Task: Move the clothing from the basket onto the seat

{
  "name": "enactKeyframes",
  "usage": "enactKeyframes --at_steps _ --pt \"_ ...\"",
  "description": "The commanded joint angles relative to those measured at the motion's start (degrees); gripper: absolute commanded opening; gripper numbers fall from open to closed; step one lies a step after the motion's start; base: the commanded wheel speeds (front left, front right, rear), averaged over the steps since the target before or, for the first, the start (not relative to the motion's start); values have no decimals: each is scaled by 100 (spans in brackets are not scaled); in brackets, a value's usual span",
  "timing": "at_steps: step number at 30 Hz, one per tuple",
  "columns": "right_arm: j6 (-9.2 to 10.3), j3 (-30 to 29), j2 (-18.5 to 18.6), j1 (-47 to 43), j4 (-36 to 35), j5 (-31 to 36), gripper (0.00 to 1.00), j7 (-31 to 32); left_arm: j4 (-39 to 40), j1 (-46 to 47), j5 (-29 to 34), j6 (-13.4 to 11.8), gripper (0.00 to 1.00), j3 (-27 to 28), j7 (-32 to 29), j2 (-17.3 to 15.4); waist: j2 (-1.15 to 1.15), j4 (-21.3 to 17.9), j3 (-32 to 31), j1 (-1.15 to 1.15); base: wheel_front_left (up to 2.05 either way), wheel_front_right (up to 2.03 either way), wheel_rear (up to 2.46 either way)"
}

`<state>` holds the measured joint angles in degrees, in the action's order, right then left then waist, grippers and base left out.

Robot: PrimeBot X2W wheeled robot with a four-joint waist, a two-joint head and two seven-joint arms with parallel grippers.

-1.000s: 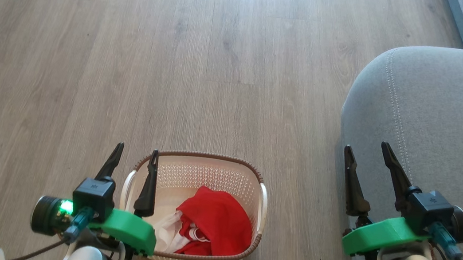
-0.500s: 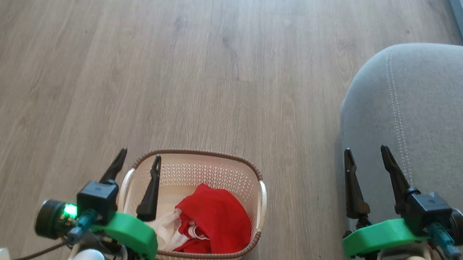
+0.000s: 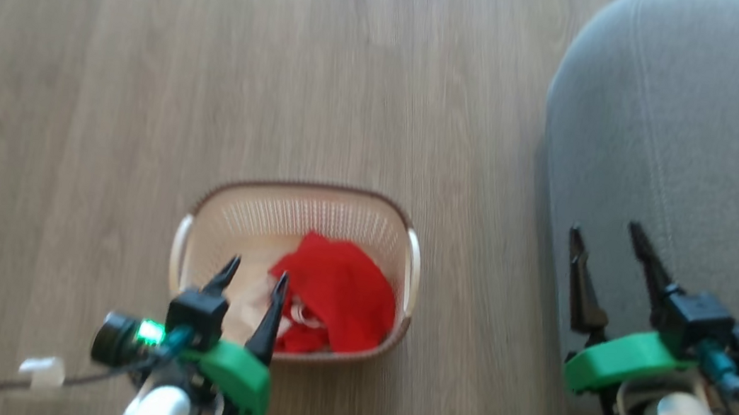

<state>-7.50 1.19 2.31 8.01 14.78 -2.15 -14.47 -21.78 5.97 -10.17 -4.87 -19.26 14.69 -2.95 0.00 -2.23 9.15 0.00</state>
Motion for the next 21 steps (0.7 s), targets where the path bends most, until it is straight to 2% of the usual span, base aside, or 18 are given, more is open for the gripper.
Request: enactKeyframes --at_steps 1,7,11,12,16,21 --pt "1 56 57 308 -244 55 100 -52 70 460 109 53 100 101 30 7 0 -197 646 0 0 0 0" --pt "1 -60 57 456 -425 49 100 -52 -459 1080 385 208 100 41 30 7 0 -463 1659 0 0 0 0" --pt "1 -89 57 597 -590 8 100 -52 -1035 1654 684 424 100 -93 30 -12 0 -623 2237 0 0 0 0" --pt "1 -88 57 676 -674 -48 100 -52 -1548 2089 838 582 100 -208 30 -65 0 -769 2638 0 0 0 0" --pt "1 -68 57 776 -784 -214 100 -52 -2273 2647 769 810 100 -183 30 -98 0 -963 3099 0 0 0 0" --pt "1 152 57 877 -856 -362 100 -52 -3133 3409 1083 840 100 -403 30 -315 0 -1281 3592 0 0 0 0"
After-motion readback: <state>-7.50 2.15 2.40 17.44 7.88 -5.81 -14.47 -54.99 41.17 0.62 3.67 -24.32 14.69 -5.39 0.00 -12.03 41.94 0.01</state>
